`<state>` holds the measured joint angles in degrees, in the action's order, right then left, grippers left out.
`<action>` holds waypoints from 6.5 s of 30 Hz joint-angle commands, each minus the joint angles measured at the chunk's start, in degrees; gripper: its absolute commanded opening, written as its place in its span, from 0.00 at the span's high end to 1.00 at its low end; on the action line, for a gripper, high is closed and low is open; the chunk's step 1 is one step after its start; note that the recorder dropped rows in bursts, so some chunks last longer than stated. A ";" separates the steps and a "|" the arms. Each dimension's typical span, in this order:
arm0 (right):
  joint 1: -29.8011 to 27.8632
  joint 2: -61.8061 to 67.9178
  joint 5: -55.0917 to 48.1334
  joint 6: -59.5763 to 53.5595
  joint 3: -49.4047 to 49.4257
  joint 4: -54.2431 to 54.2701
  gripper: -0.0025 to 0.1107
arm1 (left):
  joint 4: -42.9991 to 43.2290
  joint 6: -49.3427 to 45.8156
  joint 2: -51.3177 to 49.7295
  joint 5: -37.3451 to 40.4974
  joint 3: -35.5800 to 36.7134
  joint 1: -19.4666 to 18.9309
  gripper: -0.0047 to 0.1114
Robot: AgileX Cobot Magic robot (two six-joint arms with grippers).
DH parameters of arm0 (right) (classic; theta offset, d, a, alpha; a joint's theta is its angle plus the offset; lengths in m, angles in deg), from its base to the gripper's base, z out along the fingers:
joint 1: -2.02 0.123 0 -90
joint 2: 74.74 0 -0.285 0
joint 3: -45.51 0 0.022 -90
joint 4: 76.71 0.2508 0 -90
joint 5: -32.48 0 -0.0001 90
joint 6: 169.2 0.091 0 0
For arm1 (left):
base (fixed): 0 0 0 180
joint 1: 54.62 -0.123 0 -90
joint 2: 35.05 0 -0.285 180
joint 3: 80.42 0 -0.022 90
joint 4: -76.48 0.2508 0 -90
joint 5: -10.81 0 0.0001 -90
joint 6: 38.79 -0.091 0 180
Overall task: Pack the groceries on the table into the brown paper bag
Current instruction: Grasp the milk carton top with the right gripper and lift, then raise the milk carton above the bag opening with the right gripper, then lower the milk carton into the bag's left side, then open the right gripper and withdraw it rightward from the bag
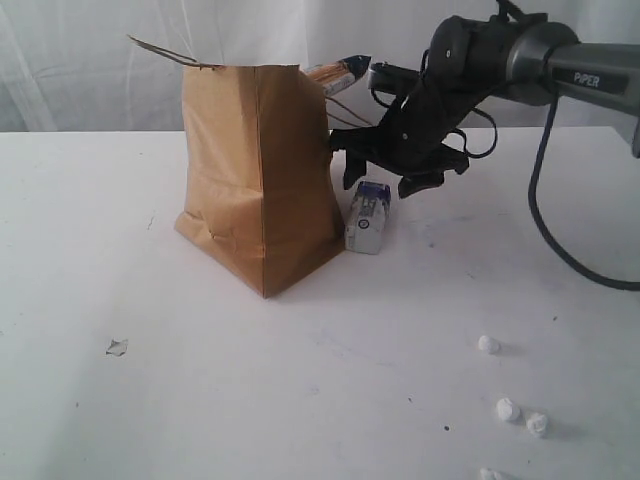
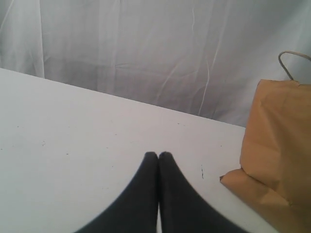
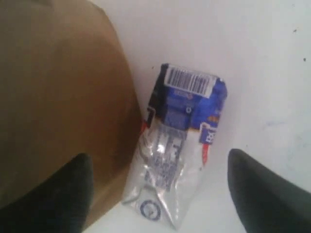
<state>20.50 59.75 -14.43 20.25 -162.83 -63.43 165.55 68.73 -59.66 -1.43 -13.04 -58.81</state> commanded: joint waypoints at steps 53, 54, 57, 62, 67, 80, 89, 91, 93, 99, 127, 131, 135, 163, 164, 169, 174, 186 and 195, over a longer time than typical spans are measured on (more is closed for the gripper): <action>0.45 -7.27 4.93 -17.44 -14.30 40.56 0.90 | 4.21 0.36 0.32 -4.70 0.15 0.34 0.96; 0.64 -7.27 5.93 -18.05 -14.30 40.56 0.91 | 4.21 0.36 0.32 -4.70 0.15 0.34 0.96; 1.90 -7.24 10.76 -19.97 -12.72 40.68 0.93 | 4.21 0.36 0.32 -4.70 0.15 0.34 0.96; 5.02 -7.15 21.90 -21.71 -10.43 41.12 0.97 | 4.21 0.36 0.32 -4.81 0.15 0.34 0.96; 7.94 -7.15 31.18 -26.35 -7.62 40.93 0.98 | 4.36 0.36 0.32 -4.91 0.15 0.34 0.96; 10.65 -3.35 32.63 -30.62 -6.19 40.89 0.93 | 6.05 0.36 0.32 -7.87 0.15 0.34 0.96; 11.33 -3.31 23.77 -31.31 -6.30 41.12 0.91 | 6.06 0.36 0.32 -8.11 0.15 0.34 0.96; 11.64 -3.31 23.69 -31.31 -6.30 41.12 0.91 | 6.06 0.36 0.32 -8.11 0.15 0.34 0.96; 12.00 -3.31 21.56 -31.31 -6.30 41.02 0.91 | 6.06 0.36 0.32 -8.64 0.15 0.34 0.96; 12.46 -1.80 17.66 -35.39 -6.30 40.89 0.81 | 6.55 0.36 0.32 -9.27 0.15 0.34 0.96; 12.35 -0.48 36.27 -35.39 -6.30 40.03 0.41 | 7.60 0.48 0.32 -10.68 0.15 0.34 0.96; 12.35 -0.61 37.62 -35.39 -6.30 39.61 0.42 | 7.60 0.48 0.32 -10.68 0.15 0.34 0.96; 12.35 -0.61 39.13 -35.39 -6.30 39.17 0.42 | 7.75 0.48 0.32 -10.68 0.15 0.34 0.96; 11.83 -4.24 21.23 -46.26 -6.30 24.24 0.42 | 7.87 0.48 0.32 -16.16 0.15 0.34 0.96; 11.70 -4.24 21.71 -46.05 -6.30 23.36 0.42 | 7.87 0.48 0.32 -16.30 0.15 0.34 0.96; 11.70 -5.19 18.52 -41.00 -6.30 19.53 0.41 | 7.87 0.48 0.32 -16.57 0.15 0.34 0.96; 11.70 -5.94 14.00 -37.65 -6.30 18.67 0.34 | 7.87 0.48 0.32 -16.57 0.15 0.34 0.96; 11.70 -6.45 9.27 -37.65 -6.30 9.13 0.28 | 7.87 0.48 0.32 -16.83 0.15 0.34 0.96; 11.70 -8.11 9.26 -37.65 -6.30 8.76 0.28 | 8.76 0.48 0.32 -17.64 0.15 0.34 0.96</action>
<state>32.30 52.27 -3.24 -17.77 -169.79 -53.67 172.94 68.73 -59.66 -18.42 -13.04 -58.81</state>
